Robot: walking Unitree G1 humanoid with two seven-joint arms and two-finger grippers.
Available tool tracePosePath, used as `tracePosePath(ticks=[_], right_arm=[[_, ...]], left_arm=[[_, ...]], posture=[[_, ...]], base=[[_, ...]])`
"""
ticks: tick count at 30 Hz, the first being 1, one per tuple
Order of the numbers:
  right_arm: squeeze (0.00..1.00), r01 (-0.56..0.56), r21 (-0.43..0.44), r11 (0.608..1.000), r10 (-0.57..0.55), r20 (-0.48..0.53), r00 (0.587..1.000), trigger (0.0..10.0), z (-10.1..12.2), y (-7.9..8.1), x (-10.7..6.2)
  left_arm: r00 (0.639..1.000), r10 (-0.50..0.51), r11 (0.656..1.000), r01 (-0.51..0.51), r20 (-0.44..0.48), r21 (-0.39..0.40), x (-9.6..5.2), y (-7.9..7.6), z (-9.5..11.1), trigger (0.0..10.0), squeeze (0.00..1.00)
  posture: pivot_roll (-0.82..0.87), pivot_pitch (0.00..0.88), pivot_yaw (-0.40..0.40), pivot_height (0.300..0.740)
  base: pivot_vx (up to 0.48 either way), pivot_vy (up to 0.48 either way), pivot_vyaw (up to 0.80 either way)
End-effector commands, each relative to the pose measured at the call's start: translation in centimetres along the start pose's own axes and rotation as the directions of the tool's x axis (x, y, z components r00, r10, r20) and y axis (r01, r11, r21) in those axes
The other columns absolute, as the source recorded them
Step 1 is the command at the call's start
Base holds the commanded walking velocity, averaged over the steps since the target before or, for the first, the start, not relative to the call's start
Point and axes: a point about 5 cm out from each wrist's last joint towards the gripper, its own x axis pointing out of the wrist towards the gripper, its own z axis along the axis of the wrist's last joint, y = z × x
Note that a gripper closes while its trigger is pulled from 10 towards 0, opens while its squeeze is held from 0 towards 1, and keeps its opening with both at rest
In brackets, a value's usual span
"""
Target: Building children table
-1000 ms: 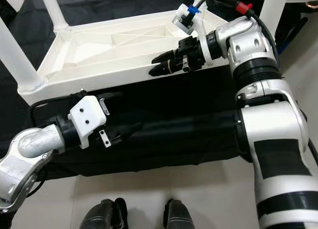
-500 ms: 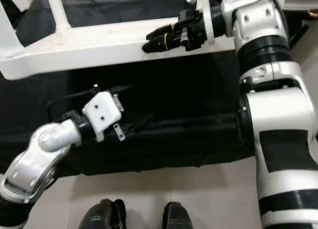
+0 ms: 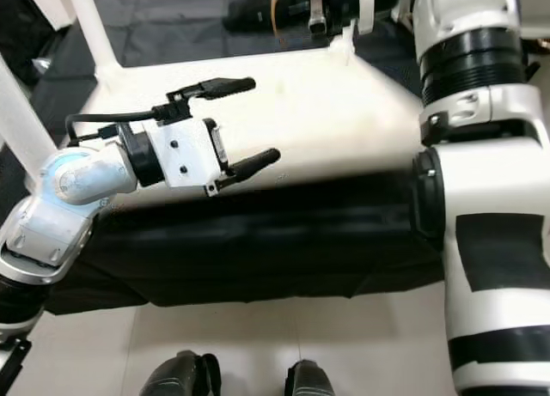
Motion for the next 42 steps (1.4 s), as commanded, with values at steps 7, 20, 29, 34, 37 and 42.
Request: tracePosePath(ticks=[7, 20, 29, 34, 37, 42], right_arm=[[0.00, 0.023, 0.019, 1.000, -0.023, -0.002, 1.000, 0.0, -0.7, -0.1, -0.1], [0.00, 0.221, 0.110, 0.969, -0.200, -0.179, 0.963, 10.0, -11.2, 2.4, 1.2], [0.00, 0.015, 0.346, 0.938, 0.063, -0.213, 0.975, 10.0, -18.3, 11.3, -0.9], [0.00, 0.012, 0.292, 0.956, 0.112, -0.403, 0.908, 10.0, -20.7, 12.1, -2.9], [0.00, 0.070, 0.185, 0.980, 0.027, -0.475, 0.880, 10.0, -21.4, 11.9, -2.6], [1.00, 0.144, 0.138, 0.980, -0.066, -0.456, 0.887, 10.0, -22.6, 12.6, -0.5]], left_arm=[[0.983, -0.161, 0.986, 0.163, -0.085, 0.020, -1.6, -0.9, -0.6, 10.0, 1.00], [0.933, -0.199, 0.973, 0.152, -0.299, -0.172, -3.3, -6.7, -5.4, 10.0, 0.00], [0.926, -0.265, 0.950, 0.204, -0.269, -0.235, -2.9, -10.0, -5.4, 10.0, 0.00], [0.926, -0.272, 0.948, 0.211, -0.261, -0.239, -2.9, -10.6, -5.4, 10.0, 0.00], [0.931, -0.254, 0.952, 0.192, -0.264, -0.239, -2.8, -11.0, -5.3, 10.0, 0.00], [0.936, -0.226, 0.956, 0.159, -0.271, -0.246, -2.9, -11.5, -5.0, 10.0, 0.00]], posture=[[-0.01, 0.061, -0.009, 0.740], [0.00, 0.086, 0.019, 0.740], [-0.01, 0.109, 0.055, 0.740], [-0.01, 0.120, 0.056, 0.740], [-0.01, 0.128, 0.057, 0.740], [0.00, 0.141, 0.057, 0.740]], base=[[0.000, 0.000, 0.00], [0.000, 0.000, 0.00], [0.000, 0.000, 0.00], [0.000, 0.000, 0.00], [0.000, 0.000, 0.00], [0.000, 0.000, 0.00]])
